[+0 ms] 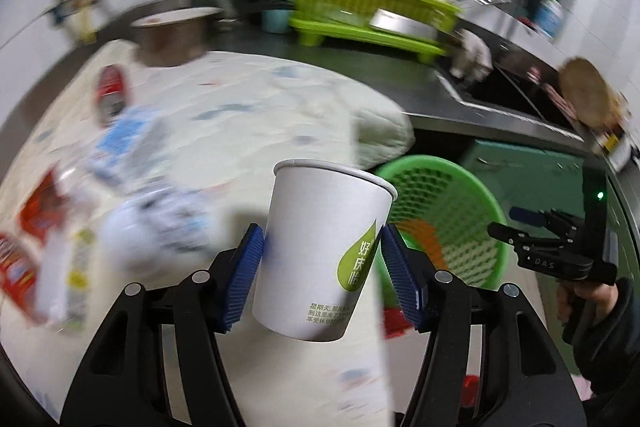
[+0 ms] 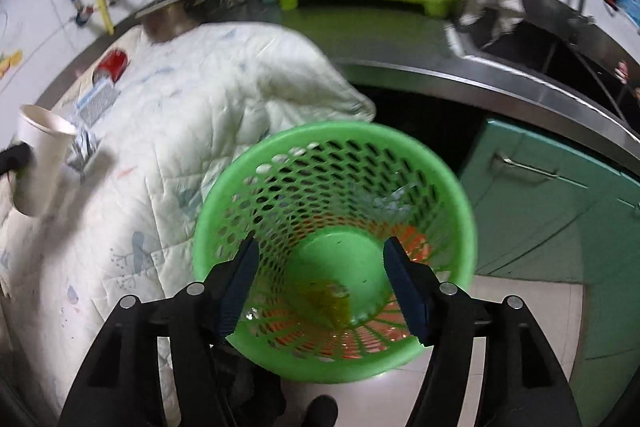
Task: Collect trash
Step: 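Carry yellow wrapper to green basket with right gripper while left grasps paper cup, then drop the white paper cup into the green basket with the left gripper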
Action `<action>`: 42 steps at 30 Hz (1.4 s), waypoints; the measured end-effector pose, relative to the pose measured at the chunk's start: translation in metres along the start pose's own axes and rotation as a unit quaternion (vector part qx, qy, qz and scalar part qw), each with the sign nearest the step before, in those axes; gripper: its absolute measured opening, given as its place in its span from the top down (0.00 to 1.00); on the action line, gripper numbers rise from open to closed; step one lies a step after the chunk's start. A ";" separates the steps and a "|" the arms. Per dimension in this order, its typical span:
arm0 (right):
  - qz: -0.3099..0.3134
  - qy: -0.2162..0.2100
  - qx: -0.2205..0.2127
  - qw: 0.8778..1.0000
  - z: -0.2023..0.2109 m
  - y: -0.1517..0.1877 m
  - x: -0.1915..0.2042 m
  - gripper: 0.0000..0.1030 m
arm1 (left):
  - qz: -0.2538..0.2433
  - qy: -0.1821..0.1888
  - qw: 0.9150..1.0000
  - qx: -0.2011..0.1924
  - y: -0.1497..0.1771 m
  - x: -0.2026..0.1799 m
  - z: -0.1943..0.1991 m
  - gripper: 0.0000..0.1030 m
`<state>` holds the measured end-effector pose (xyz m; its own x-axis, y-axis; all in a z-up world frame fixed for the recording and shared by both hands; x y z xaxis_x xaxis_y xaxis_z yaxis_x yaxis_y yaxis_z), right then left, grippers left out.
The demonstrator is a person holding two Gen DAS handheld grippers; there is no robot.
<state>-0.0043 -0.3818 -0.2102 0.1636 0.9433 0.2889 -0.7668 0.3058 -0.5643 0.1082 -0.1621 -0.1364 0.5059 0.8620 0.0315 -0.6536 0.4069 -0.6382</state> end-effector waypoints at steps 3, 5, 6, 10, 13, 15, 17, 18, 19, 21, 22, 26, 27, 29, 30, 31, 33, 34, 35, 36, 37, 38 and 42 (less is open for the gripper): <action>-0.009 0.009 -0.022 1.000 0.021 0.000 -0.008 0.35 | -0.026 0.027 0.999 0.012 -0.006 -0.040 -0.015 0.41; -0.012 0.013 -0.033 0.999 0.032 0.001 -0.012 0.35 | -0.037 0.038 0.998 0.021 -0.010 -0.063 -0.028 0.41; -0.014 0.015 -0.040 0.999 0.039 0.001 -0.013 0.35 | -0.043 0.048 0.998 0.027 -0.013 -0.074 -0.035 0.41; -0.020 0.020 -0.056 0.998 0.057 0.003 -0.018 0.35 | -0.058 0.063 0.995 0.044 -0.020 -0.113 -0.055 0.40; -0.027 0.023 -0.064 0.997 0.067 0.005 -0.022 0.35 | -0.065 0.075 0.994 0.053 -0.022 -0.130 -0.060 0.27; -0.029 0.025 -0.067 0.997 0.071 0.006 -0.025 0.35 | -0.067 0.073 0.994 0.045 -0.023 -0.137 -0.058 0.24; -0.032 0.026 -0.068 0.997 0.074 0.008 -0.026 0.35 | -0.063 0.076 0.994 0.044 -0.024 -0.137 -0.056 0.24; -0.034 0.025 -0.069 0.997 0.075 0.008 -0.026 0.35 | -0.062 0.077 0.994 0.045 -0.024 -0.136 -0.055 0.24; -0.034 0.023 -0.070 0.997 0.076 0.008 -0.026 0.35 | -0.059 0.076 0.994 0.042 -0.024 -0.133 -0.052 0.24; -0.028 0.021 -0.073 0.997 0.078 0.006 -0.023 0.35 | -0.052 0.073 0.995 0.036 -0.025 -0.125 -0.045 0.24; -0.025 0.019 -0.074 0.997 0.078 0.004 -0.020 0.35 | -0.048 0.072 0.996 0.034 -0.025 -0.120 -0.041 0.24; -0.010 0.000 -0.076 0.997 0.076 -0.005 -0.004 0.35 | -0.028 0.053 0.998 0.017 -0.025 -0.090 -0.023 0.24; -0.001 -0.006 -0.075 0.997 0.073 -0.008 0.002 0.35 | -0.020 0.048 0.999 0.013 -0.025 -0.080 -0.017 0.24; 0.015 -0.020 -0.072 0.997 0.067 -0.014 0.017 0.35 | -0.006 0.033 0.999 0.006 -0.023 -0.062 -0.008 0.24; 0.021 -0.026 -0.070 0.997 0.064 -0.017 0.023 0.35 | 0.003 0.027 1.000 0.002 -0.021 -0.051 -0.004 0.24; 0.029 -0.032 -0.068 0.997 0.060 -0.021 0.030 0.35 | 0.009 0.021 1.000 -0.001 -0.020 -0.044 0.000 0.24; 0.046 -0.044 -0.064 0.996 0.054 -0.027 0.044 0.35 | 0.023 0.007 1.000 -0.008 -0.018 -0.026 0.007 0.24; 0.053 -0.050 -0.064 0.995 0.052 -0.030 0.050 0.35 | 0.032 -0.004 0.999 -0.010 -0.016 -0.014 0.012 0.24; 0.060 -0.056 -0.063 0.995 0.049 -0.032 0.057 0.35 | 0.037 -0.012 0.999 -0.010 -0.014 -0.006 0.015 0.24; 0.069 -0.064 -0.060 0.994 0.045 -0.035 0.065 0.35 | 0.041 -0.019 0.999 -0.012 -0.012 0.001 0.018 0.24; 0.077 -0.068 -0.058 0.993 0.042 -0.038 0.072 0.35 | 0.048 -0.031 0.998 -0.016 -0.009 0.012 0.022 0.24; 0.086 -0.075 -0.055 0.992 0.037 -0.041 0.081 0.35 | 0.052 -0.037 0.998 -0.018 -0.007 0.019 0.025 0.24; 0.116 -0.100 -0.045 0.987 0.023 -0.049 0.113 0.35 | 0.090 -0.063 0.994 -0.022 0.007 0.057 0.040 0.24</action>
<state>0.0379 -0.2933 -0.1320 -0.1432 0.9477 0.2853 -0.7092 0.1028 -0.6975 0.1099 -0.0981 -0.1086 0.3066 0.9518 0.0072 -0.7002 0.2307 -0.6757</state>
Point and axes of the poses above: each gripper's, at about its wrist camera, not at the fingertips, and z roughly against the way its jaws point, x to its left, y to its underside, the point moved 4 cm from there along -z, roughly the way its jaws point, and after that the axes turned 13 degrees about -y, right-handed, at the moved point
